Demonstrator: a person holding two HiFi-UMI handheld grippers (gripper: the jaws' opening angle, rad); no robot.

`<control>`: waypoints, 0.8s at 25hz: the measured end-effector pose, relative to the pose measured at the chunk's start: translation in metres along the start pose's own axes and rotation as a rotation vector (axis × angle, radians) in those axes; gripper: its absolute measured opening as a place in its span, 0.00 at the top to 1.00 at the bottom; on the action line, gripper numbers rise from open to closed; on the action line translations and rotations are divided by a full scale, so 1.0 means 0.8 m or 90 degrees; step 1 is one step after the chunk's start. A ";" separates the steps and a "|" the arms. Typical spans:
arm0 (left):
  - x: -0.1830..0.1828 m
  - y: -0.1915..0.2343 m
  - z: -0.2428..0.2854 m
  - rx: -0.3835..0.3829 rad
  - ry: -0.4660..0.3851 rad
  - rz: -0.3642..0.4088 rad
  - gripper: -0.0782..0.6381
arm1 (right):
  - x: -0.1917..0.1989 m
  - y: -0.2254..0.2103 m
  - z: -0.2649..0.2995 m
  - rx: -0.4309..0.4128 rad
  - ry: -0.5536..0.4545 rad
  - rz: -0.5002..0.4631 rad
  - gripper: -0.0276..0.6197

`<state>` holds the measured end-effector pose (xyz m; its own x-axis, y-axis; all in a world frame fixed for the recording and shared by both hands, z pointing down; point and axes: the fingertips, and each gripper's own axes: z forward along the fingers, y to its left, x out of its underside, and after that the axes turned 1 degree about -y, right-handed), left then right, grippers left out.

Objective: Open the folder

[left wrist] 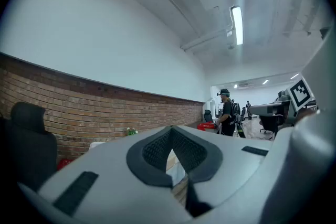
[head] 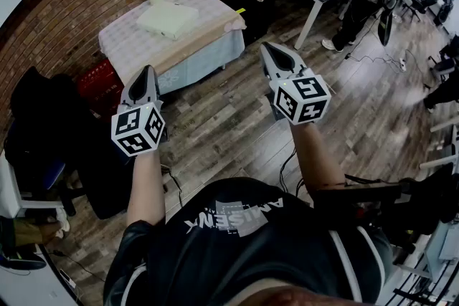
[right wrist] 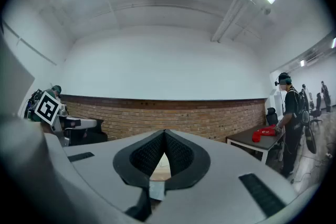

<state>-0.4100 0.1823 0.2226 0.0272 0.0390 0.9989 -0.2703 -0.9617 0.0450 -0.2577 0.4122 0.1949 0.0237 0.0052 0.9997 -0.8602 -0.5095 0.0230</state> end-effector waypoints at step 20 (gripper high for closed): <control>0.006 0.019 0.006 0.023 -0.015 -0.010 0.88 | 0.002 0.030 0.019 0.000 -0.003 0.000 0.89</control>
<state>-0.4097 0.1667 0.2282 0.0538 0.0490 0.9973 -0.2349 -0.9701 0.0604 -0.2707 0.3866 0.1967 0.0256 0.0017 0.9997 -0.8598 -0.5101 0.0229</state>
